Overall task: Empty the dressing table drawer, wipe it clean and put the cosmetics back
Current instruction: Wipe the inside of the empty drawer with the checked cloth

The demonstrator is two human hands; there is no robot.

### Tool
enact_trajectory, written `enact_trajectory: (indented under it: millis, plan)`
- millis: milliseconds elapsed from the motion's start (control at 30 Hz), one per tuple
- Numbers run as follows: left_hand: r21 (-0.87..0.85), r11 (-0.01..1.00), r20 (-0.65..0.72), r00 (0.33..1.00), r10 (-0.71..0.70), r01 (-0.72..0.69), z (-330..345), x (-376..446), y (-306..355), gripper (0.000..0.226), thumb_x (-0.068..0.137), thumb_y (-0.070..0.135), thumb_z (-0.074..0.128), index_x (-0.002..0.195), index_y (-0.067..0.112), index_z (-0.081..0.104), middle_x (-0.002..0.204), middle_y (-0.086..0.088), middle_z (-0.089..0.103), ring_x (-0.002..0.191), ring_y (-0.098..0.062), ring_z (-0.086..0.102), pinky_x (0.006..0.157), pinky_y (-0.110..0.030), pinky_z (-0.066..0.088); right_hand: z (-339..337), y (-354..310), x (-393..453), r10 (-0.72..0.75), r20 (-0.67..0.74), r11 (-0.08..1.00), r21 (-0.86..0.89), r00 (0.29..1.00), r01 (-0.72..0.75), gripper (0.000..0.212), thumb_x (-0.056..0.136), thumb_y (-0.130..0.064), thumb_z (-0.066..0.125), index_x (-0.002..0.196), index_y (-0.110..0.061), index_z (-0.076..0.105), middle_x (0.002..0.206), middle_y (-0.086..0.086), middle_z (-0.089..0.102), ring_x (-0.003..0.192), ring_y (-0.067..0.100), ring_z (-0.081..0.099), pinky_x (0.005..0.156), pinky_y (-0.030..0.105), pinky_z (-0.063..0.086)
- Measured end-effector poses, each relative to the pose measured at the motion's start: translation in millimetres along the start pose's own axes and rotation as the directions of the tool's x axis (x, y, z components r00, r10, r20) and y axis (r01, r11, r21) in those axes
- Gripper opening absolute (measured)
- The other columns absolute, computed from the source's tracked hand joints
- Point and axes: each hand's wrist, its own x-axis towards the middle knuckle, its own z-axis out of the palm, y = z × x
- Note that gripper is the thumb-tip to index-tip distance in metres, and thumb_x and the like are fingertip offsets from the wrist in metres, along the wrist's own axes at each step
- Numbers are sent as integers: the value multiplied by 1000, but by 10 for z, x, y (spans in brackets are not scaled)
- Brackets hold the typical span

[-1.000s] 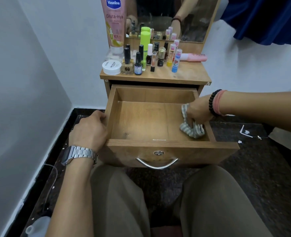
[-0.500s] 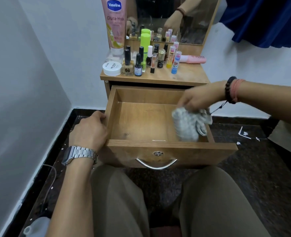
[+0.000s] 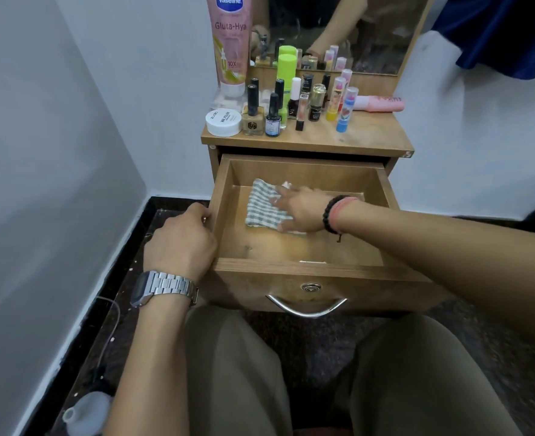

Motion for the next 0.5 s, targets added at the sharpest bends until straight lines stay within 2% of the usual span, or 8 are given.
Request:
enact_trajectory:
  millis: [67, 167, 233, 267, 300, 400, 500]
  plan:
    - [-2, 1000, -5, 1000, 5, -5, 4, 3, 3, 39, 91, 19, 41, 128, 29, 52, 115, -16, 63, 100, -40, 57, 71, -36, 36, -47, -159, 189, -6, -79, 1000, 22, 997, 8, 52, 96, -45, 48, 136, -13, 48, 153, 9, 32, 137, 29, 35, 105, 45, 33]
    - [5, 1000, -5, 1000, 7, -7, 2, -1, -7, 39, 91, 20, 40, 127, 29, 52, 116, -15, 63, 101, -40, 58, 71, -36, 37, -105, -498, 314, -78, -160, 987, 126, 984, 98, 40, 95, -36, 53, 123, -9, 56, 129, 12, 57, 116, 31, 55, 94, 39, 45]
    - [4, 1000, -1, 1000, 5, -5, 2, 4, -9, 38, 92, 20, 40, 127, 29, 52, 115, -16, 63, 101, -40, 58, 71, -36, 37, -61, -633, 255, -129, -258, 985, 76, 957, 153, 20, 92, -27, 56, 103, -11, 60, 105, 10, 63, 101, 30, 61, 76, 33, 46]
    - [2, 1000, -2, 1000, 7, -7, 5, 7, -5, 38, 92, 20, 40, 127, 29, 52, 114, -16, 63, 100, -40, 58, 71, -36, 37, -34, -642, 182, -174, -289, 979, 53, 941, 198, 16, 90, -22, 59, 102, -12, 60, 101, 8, 63, 98, 29, 61, 73, 32, 44]
    - [1, 1000, -2, 1000, 8, -8, 12, 9, -9, 38, 92, 20, 40, 127, 29, 52, 114, -16, 64, 100, -40, 58, 71, -36, 38, -12, -619, 83, -226, -295, 965, 60, 929, 254, 22, 87, -19, 63, 108, -13, 61, 105, 7, 63, 100, 26, 60, 74, 31, 44]
    - [-4, 1000, -4, 1000, 14, -14, 22, 14, -14, 40, 90, 20, 39, 127, 29, 52, 112, -15, 65, 97, -39, 59, 73, -37, 43, 24, -407, -279, -340, -191, 929, 84, 921, 360, 38, 84, -16, 67, 122, -16, 59, 120, 2, 61, 107, 20, 56, 86, 28, 42]
    - [16, 1000, -4, 1000, 8, -8, 9, -11, 14, 39, 91, 20, 40, 127, 29, 52, 114, -15, 64, 97, -40, 59, 73, -38, 43, 66, -105, -536, -272, -123, 958, 56, 955, 280, 39, 82, -18, 67, 120, -16, 61, 117, 1, 64, 104, 21, 58, 86, 30, 46]
